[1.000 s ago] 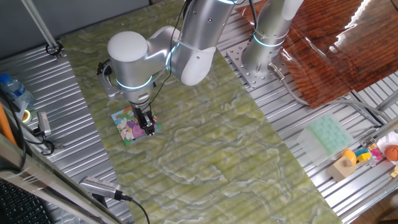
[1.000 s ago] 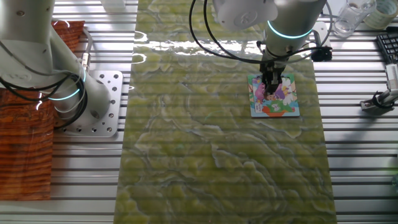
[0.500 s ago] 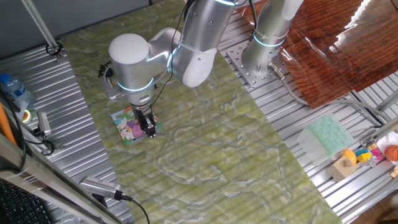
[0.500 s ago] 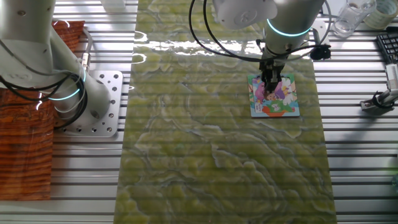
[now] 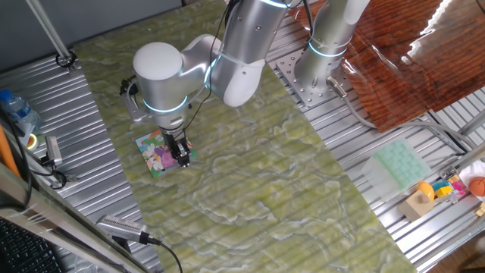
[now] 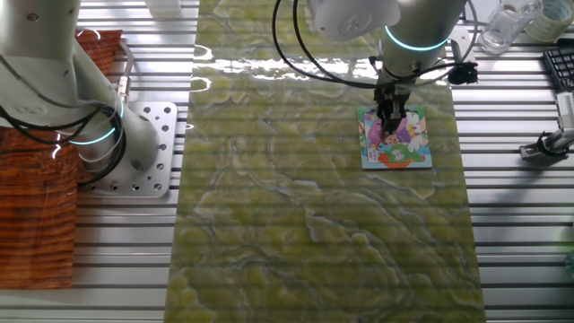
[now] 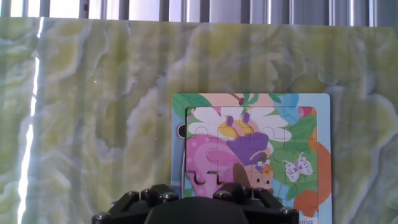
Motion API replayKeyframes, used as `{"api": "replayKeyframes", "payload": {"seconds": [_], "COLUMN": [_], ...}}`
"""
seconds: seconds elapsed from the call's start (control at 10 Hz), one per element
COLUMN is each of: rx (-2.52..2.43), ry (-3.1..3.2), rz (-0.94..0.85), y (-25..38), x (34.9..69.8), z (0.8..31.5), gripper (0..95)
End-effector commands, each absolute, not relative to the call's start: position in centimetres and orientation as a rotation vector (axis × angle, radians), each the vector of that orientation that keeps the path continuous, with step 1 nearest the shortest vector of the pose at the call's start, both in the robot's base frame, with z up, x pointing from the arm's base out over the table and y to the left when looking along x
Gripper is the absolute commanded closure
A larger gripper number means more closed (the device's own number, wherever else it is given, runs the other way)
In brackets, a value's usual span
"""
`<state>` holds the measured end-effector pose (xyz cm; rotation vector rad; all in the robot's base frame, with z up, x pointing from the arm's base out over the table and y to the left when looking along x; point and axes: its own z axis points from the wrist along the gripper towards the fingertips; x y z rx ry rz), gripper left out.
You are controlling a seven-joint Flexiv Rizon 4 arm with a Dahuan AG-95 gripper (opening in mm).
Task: Assemble one piece of a puzzle
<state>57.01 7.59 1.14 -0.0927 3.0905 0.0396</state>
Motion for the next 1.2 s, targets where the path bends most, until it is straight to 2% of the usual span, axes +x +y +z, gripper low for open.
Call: {"api": "replayKeyframes", "payload": {"seconds": [0.1,1.2], "rx": [-0.109,-0.043], "ry": [3.100,3.097], "rz": [0.028,0.064], "y": [7.6,9.5], "x": [57.0,58.2], "z": [1.9,2.4], "gripper": [19.0,19.0]}}
